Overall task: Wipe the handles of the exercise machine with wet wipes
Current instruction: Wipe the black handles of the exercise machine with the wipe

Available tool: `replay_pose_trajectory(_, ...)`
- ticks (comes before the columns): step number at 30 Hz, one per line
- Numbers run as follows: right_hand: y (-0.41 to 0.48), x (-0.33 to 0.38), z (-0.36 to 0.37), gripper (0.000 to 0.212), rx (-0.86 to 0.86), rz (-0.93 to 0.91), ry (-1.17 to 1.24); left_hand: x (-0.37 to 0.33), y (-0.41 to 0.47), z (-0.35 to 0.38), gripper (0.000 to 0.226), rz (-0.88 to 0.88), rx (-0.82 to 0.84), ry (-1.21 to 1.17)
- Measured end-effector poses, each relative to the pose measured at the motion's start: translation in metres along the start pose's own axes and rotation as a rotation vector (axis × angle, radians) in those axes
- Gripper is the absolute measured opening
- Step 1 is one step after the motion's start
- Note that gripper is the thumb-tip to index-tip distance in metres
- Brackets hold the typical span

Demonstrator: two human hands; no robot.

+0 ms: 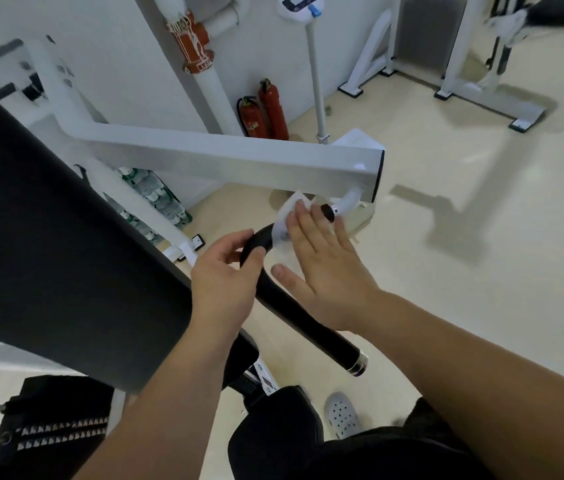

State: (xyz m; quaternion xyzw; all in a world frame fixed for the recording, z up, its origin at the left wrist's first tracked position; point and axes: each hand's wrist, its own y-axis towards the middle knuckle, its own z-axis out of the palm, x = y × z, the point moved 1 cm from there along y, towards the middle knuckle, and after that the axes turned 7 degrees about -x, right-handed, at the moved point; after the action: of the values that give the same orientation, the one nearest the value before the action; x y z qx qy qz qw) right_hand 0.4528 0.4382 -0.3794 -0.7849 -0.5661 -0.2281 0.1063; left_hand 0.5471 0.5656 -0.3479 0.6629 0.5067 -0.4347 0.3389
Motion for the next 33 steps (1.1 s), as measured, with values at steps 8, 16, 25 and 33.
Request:
replay_pose_trajectory(8, -0.028, 0.026, -0.006, 0.076, 0.226, -0.34, 0.399, -0.008, -0.03, -0.002, 0.015, -0.061, -0.108, -0.124)
replay_pose_trajectory(16, -0.079, -0.012, -0.013, 0.075, 0.322, -0.421, 0.238, 0.001, -0.101, 0.017, 0.016, 0.039, -0.357, 0.267)
replay_pose_trajectory(25, -0.154, -0.05, -0.025, 0.048, 0.034, -0.368, 0.386, 0.007, -0.2, 0.02, 0.014, -0.19, -0.413, 0.085)
replay_pose_trajectory(33, -0.168, -0.012, -0.034, 0.047, 0.064, -0.355, 0.483, -0.015, -0.246, -0.022, 0.02, -0.159, -0.253, 0.063)
